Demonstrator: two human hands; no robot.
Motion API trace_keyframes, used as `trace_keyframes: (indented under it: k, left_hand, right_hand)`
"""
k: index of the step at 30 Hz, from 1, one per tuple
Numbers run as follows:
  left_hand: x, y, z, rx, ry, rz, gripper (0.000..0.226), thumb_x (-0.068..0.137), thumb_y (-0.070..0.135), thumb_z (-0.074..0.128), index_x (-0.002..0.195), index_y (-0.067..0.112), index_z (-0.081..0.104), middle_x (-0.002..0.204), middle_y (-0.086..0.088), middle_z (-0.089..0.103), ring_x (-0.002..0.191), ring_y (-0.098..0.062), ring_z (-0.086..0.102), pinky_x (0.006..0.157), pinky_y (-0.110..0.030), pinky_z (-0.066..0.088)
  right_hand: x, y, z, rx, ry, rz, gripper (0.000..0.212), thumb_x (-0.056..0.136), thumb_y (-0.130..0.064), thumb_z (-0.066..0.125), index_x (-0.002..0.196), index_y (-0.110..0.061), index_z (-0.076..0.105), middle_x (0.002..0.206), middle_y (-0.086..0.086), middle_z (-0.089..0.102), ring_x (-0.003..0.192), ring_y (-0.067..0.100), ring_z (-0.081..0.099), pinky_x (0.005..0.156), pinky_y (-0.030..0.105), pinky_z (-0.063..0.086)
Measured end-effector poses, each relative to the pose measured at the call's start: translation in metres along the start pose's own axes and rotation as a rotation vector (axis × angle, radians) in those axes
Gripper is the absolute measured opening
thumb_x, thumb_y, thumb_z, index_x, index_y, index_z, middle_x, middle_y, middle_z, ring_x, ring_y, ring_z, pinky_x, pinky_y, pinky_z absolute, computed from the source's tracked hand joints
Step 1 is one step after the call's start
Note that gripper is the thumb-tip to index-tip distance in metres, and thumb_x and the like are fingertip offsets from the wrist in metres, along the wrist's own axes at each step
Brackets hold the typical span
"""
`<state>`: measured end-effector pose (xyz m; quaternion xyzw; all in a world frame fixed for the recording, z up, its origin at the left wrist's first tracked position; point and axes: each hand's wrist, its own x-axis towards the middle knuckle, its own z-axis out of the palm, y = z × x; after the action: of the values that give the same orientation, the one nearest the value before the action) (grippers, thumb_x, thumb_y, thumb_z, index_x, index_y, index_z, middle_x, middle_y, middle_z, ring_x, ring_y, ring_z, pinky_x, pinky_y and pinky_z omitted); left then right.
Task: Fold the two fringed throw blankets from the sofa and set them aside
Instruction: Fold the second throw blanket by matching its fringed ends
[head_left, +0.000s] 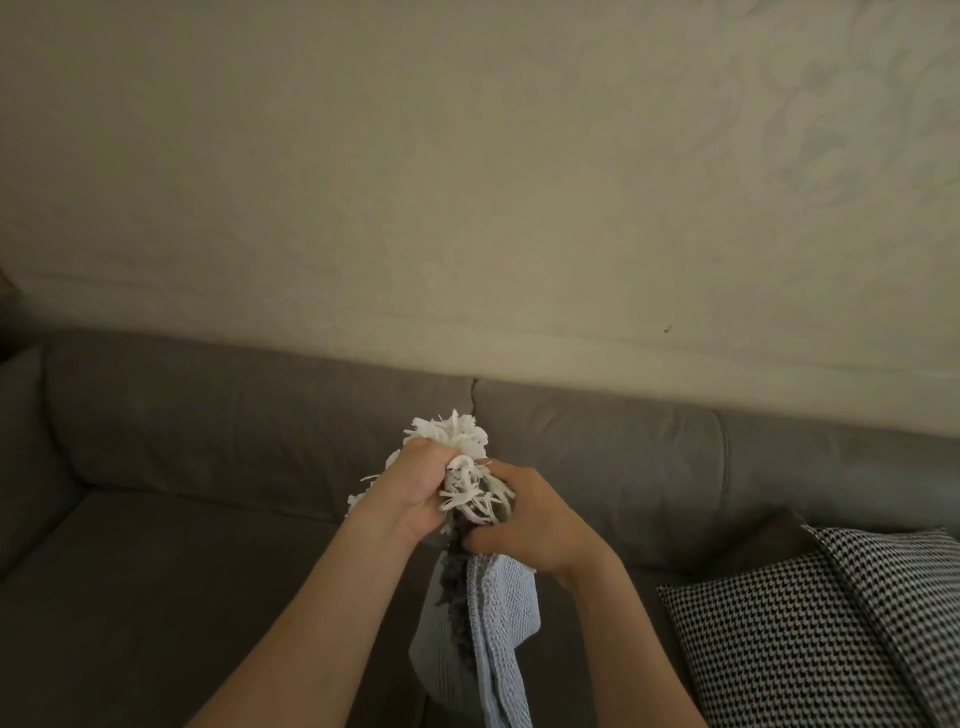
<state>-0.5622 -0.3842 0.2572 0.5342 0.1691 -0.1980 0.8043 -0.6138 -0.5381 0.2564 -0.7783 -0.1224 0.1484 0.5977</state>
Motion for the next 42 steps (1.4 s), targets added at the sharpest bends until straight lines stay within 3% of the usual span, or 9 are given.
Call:
trace_keyframes:
  k: [7, 12, 18, 24, 31, 33, 35, 40, 42]
  left_hand:
    - [-0.003, 0.013, 0.009, -0.190, -0.062, -0.006, 0.039, 0.094, -0.022, 0.030, 0.111, -0.012, 0.064, 0.101, -0.027, 0.067, 0.089, -0.039, 0.067, 0.067, -0.046, 0.066]
    - [-0.007, 0.020, 0.011, -0.254, -0.066, -0.027, 0.039, 0.099, -0.019, 0.030, 0.105, -0.012, 0.068, 0.099, -0.029, 0.074, 0.086, -0.036, 0.076, 0.057, -0.040, 0.064]
    - [-0.017, 0.019, 0.015, -0.196, -0.110, -0.081, 0.037, 0.099, -0.019, 0.029, 0.106, -0.017, 0.066, 0.091, -0.031, 0.076, 0.073, -0.035, 0.079, 0.057, -0.040, 0.065]
    - [-0.017, 0.023, 0.020, -0.181, -0.035, -0.124, 0.036, 0.101, -0.016, 0.029, 0.107, -0.018, 0.064, 0.092, -0.030, 0.072, 0.077, -0.037, 0.074, 0.055, -0.041, 0.065]
    - [-0.010, 0.031, 0.027, -0.251, 0.127, -0.094, 0.034, 0.106, -0.004, 0.032, 0.092, -0.009, 0.063, 0.074, -0.023, 0.070, 0.077, -0.032, 0.064, 0.052, -0.034, 0.060]
    - [-0.003, 0.031, 0.026, -0.308, 0.186, -0.062, 0.027, 0.102, -0.008, 0.035, 0.102, -0.010, 0.062, 0.095, -0.026, 0.069, 0.084, -0.033, 0.067, 0.047, -0.029, 0.060]
    - [0.004, 0.031, 0.025, -0.375, 0.266, -0.028, 0.042, 0.092, -0.017, 0.035, 0.129, -0.014, 0.057, 0.122, -0.036, 0.066, 0.105, -0.043, 0.071, 0.052, -0.044, 0.064]
    - [0.007, 0.026, 0.028, -0.491, 0.290, -0.016, 0.041, 0.095, -0.017, 0.029, 0.125, -0.017, 0.058, 0.108, -0.038, 0.067, 0.089, -0.043, 0.071, 0.044, -0.041, 0.060]
    - [0.014, 0.022, 0.025, -0.455, 0.277, 0.005, 0.063, 0.085, -0.023, 0.033, 0.143, -0.009, 0.050, 0.120, -0.038, 0.065, 0.096, -0.045, 0.074, 0.060, -0.052, 0.065]
  right_hand:
    - [-0.002, 0.007, 0.000, 0.191, 0.179, -0.039, 0.038, 0.088, 0.005, 0.077, 0.120, -0.017, 0.078, 0.105, 0.009, 0.081, 0.090, 0.015, 0.071, 0.082, 0.034, 0.056]
    - [-0.001, 0.013, 0.012, 0.496, 0.277, -0.004, 0.032, 0.093, 0.009, 0.069, 0.120, -0.006, 0.077, 0.115, 0.021, 0.078, 0.112, 0.042, 0.072, 0.106, 0.061, 0.053]
    - [0.003, 0.010, 0.019, 0.634, 0.397, -0.018, 0.027, 0.093, 0.005, 0.072, 0.118, -0.006, 0.078, 0.115, 0.022, 0.077, 0.111, 0.043, 0.073, 0.103, 0.063, 0.055]
    - [0.003, 0.000, 0.021, 0.370, 0.587, -0.120, 0.047, 0.088, 0.020, 0.059, 0.107, -0.016, 0.082, 0.101, 0.004, 0.082, 0.098, 0.022, 0.078, 0.087, 0.037, 0.063]
    - [-0.006, -0.009, 0.031, 0.283, 0.458, -0.284, 0.039, 0.086, 0.007, 0.073, 0.117, -0.017, 0.077, 0.100, 0.012, 0.079, 0.088, 0.019, 0.071, 0.080, 0.041, 0.058]
    - [-0.007, -0.010, 0.028, 0.214, 0.421, -0.336, 0.053, 0.079, 0.007, 0.081, 0.126, -0.016, 0.072, 0.108, 0.006, 0.079, 0.097, 0.021, 0.075, 0.087, 0.042, 0.061]
    - [-0.007, -0.011, 0.026, 0.136, 0.386, -0.340, 0.067, 0.074, 0.007, 0.084, 0.133, -0.020, 0.067, 0.116, 0.002, 0.077, 0.104, 0.024, 0.075, 0.092, 0.045, 0.061]
    - [-0.001, -0.010, 0.031, -0.058, 0.536, -0.342, 0.069, 0.075, 0.005, 0.086, 0.131, -0.029, 0.066, 0.117, -0.015, 0.074, 0.108, 0.005, 0.072, 0.091, 0.020, 0.057]
    - [0.003, -0.008, 0.029, -0.095, 0.573, -0.323, 0.066, 0.076, 0.011, 0.080, 0.128, -0.028, 0.067, 0.110, -0.014, 0.075, 0.099, 0.005, 0.073, 0.083, 0.017, 0.056]
